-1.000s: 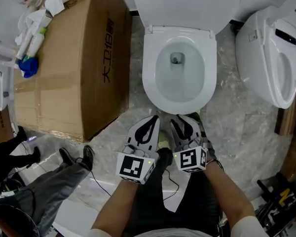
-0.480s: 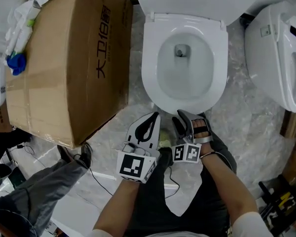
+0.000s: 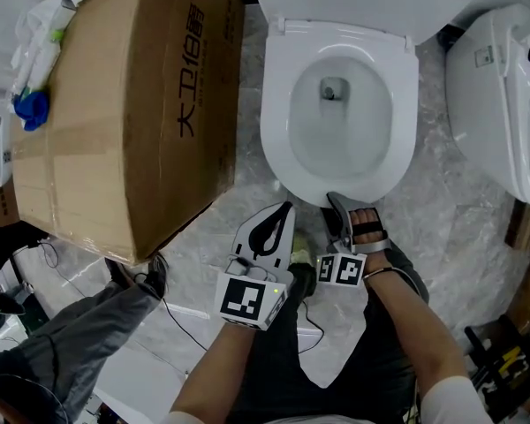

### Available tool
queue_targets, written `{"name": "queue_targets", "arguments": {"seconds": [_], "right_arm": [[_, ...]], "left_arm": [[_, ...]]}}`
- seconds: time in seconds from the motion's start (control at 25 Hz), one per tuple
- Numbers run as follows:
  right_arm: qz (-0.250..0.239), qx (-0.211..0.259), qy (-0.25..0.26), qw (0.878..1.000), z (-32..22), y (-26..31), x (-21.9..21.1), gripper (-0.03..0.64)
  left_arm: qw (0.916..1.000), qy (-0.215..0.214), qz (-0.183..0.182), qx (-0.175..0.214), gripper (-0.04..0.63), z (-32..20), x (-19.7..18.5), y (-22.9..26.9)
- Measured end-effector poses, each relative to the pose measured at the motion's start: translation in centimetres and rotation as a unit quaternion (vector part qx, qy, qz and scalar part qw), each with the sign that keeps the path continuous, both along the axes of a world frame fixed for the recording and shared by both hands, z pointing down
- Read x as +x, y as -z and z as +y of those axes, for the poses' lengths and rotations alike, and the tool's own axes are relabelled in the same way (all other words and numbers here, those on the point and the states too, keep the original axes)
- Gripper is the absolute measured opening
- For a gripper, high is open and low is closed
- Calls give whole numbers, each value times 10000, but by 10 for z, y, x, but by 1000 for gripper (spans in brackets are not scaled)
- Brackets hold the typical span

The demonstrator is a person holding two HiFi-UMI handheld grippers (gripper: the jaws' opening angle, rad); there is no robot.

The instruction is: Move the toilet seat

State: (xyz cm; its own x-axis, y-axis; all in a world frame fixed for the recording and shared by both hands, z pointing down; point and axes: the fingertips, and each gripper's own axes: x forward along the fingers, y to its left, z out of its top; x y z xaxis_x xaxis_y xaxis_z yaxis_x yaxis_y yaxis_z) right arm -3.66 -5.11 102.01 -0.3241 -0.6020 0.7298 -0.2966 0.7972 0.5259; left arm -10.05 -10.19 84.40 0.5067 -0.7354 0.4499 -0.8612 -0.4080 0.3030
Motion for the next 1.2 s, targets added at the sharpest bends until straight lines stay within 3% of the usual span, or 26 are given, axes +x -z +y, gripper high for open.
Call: {"name": "queue_targets", "arguments": {"seconds": [0.48, 1.2], "right_arm": [[-234, -160, -167, 9995, -5, 97, 1, 166], [-467, 260, -411, 9977, -112, 308, 16, 166]], "left_arm": [[9997, -117, 115, 183, 8, -7, 7, 86], [9965, -192, 23, 815, 8, -73, 13, 291]]}}
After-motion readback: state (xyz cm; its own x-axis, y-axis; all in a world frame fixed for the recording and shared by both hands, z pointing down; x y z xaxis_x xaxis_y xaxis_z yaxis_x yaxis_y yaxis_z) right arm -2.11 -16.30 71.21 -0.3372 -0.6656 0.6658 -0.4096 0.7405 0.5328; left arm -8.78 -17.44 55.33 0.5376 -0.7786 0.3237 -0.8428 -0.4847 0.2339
